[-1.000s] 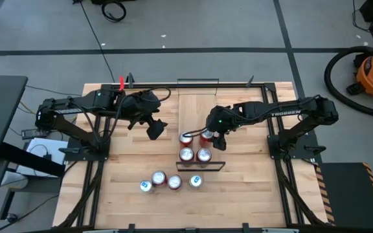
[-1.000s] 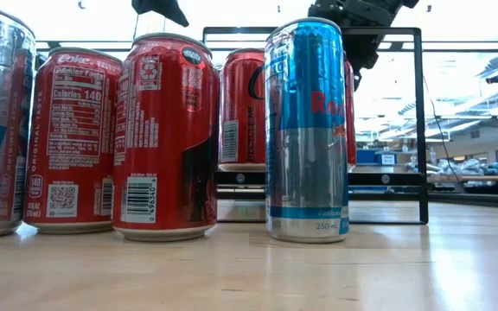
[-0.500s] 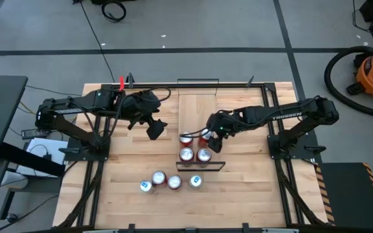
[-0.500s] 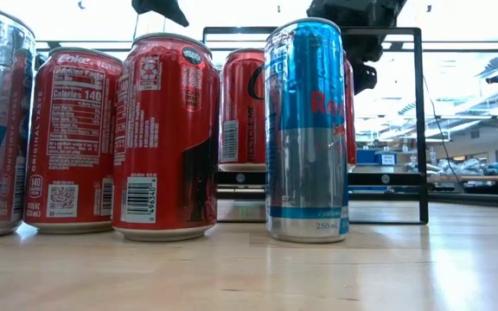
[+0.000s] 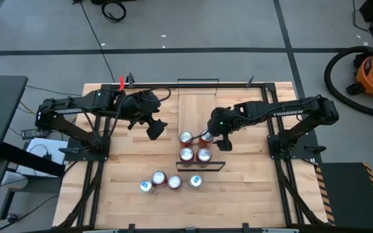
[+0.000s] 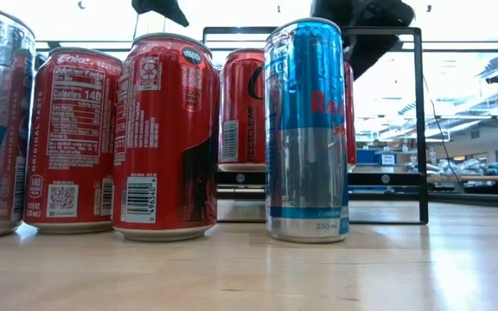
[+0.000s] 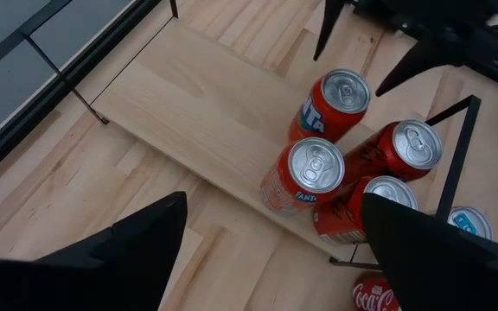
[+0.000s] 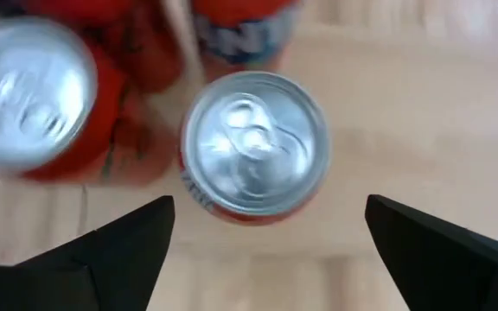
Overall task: Place canned beverage on shelf
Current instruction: Put the red soda can on the shelf aligned with the other red soda can
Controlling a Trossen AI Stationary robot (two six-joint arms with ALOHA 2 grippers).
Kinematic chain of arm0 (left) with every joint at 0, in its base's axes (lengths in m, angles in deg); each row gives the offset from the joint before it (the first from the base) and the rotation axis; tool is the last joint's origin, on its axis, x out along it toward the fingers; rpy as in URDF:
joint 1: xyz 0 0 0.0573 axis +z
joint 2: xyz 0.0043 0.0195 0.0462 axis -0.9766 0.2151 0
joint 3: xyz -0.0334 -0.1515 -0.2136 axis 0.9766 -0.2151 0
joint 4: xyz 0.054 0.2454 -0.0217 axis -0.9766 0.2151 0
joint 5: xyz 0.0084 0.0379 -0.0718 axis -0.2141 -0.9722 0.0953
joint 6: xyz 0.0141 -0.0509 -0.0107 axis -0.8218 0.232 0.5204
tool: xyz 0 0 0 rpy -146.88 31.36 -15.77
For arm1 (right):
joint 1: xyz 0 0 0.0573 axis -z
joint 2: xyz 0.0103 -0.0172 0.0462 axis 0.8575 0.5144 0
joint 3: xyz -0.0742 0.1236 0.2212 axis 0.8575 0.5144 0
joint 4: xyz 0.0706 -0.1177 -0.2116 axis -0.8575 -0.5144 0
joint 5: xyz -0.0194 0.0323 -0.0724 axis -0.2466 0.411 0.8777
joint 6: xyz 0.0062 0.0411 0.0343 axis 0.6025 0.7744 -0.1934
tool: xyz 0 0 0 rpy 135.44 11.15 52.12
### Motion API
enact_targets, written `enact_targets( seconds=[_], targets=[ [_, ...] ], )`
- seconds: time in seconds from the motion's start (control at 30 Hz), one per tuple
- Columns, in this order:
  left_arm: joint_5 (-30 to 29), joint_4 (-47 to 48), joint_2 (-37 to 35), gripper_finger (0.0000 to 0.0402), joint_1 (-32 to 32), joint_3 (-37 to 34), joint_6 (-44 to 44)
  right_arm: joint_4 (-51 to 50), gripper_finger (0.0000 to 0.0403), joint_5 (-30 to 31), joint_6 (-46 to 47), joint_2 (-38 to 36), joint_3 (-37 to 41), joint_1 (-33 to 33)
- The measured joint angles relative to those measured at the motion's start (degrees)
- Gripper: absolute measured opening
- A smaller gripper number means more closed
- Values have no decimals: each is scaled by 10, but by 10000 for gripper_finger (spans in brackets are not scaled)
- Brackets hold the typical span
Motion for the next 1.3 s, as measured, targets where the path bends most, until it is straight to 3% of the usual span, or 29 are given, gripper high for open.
enact_targets(
  seconds=[0.13, 0.47, 0.7, 0.97, 1.3],
  targets=[
    [0, 0, 0, 355, 0, 0, 1, 27, 386, -38, -104, 0, 0, 3],
    [0, 0, 0, 355, 0, 0, 4, 84, 374, -93, -159, 0, 1, 32],
    [0, 0, 0, 355, 0, 0, 4, 86, 373, -133, -160, 18, 10, 49],
    [0, -1, 0, 355, 0, 0, 5, 104, 368, -130, -153, 38, 11, 44],
    [0, 0, 0, 355, 0, 0, 6, 99, 291, -101, -34, 37, 9, 55]
  ],
)
